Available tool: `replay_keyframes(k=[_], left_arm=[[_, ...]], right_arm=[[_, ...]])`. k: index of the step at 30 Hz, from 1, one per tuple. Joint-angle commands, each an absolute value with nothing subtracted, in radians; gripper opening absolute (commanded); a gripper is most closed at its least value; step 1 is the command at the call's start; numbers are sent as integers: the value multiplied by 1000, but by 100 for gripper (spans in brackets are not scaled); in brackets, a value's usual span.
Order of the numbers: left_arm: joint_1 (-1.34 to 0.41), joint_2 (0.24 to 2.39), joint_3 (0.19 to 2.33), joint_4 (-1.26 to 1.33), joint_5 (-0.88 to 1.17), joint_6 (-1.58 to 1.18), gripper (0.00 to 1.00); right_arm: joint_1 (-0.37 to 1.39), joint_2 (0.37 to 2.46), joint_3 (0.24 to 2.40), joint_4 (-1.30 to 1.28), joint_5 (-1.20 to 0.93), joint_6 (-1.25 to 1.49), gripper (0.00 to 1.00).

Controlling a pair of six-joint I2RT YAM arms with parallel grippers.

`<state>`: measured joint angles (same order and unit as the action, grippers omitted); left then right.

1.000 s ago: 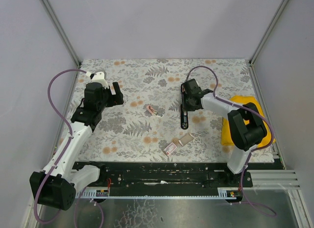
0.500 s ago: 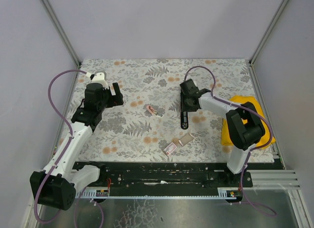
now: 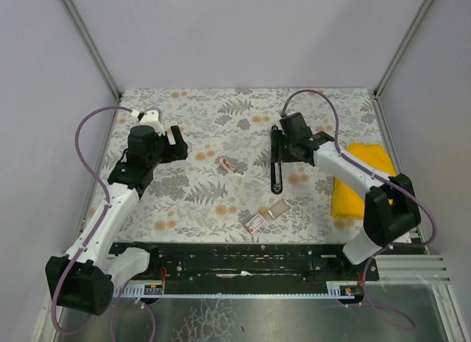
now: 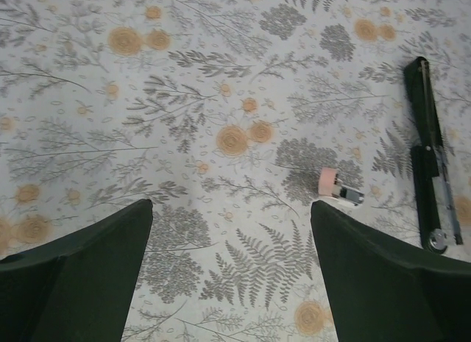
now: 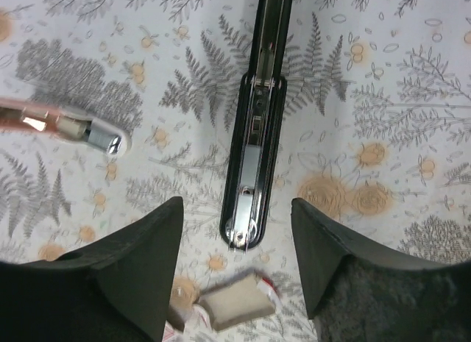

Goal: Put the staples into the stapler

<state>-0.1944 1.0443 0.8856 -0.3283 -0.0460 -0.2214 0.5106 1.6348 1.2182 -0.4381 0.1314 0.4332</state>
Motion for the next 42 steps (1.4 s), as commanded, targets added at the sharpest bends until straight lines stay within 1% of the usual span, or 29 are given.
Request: replay_keyframes(k=[1,5,8,11,13,15,18,21,25,28,35,39,42], left_arm=[[-189,1068,881,-252,101,-274,86],[-189,1127,864,-205,281,-359,80],[-190,1197,852,-157,393,-419,78],[-190,1280,859,-116,467,-469,76],[-190,1349,880,-98,493,-489,75],[-189,1414,912,-102,500,-495,73],[-190,1523,994,-165,466,-477,72],[-190,1627,1068,-219,457,-459,71],[-194,1707,1108,-206,485,-465,71],[-207,1751,1132,-201,494,-465,71],[-251,1807,1167,-202,485,-453,71],[-274,1821,1176,-206,478,-444,68],[-294,1828,1177,-210,481,-438,65]], right_arm=[[535,1488,1119,-415,48,382,68],[564,1454,1064,-361,-14,429,68],[587,1463,1018,-250,-103,504,68],[622,1538,1025,-157,-133,548,66],[633,1604,1060,-141,-140,569,63],[635,1668,1096,-121,-152,596,60],[635,1750,1142,-89,-171,612,57],[635,1819,1190,-80,-184,620,56],[634,1881,1226,-62,-191,620,57],[635,1918,1245,-52,-208,622,56],[635,1963,1243,-37,-215,629,51],[634,1991,1250,-37,-214,627,45],[633,2001,1244,-33,-207,624,43]])
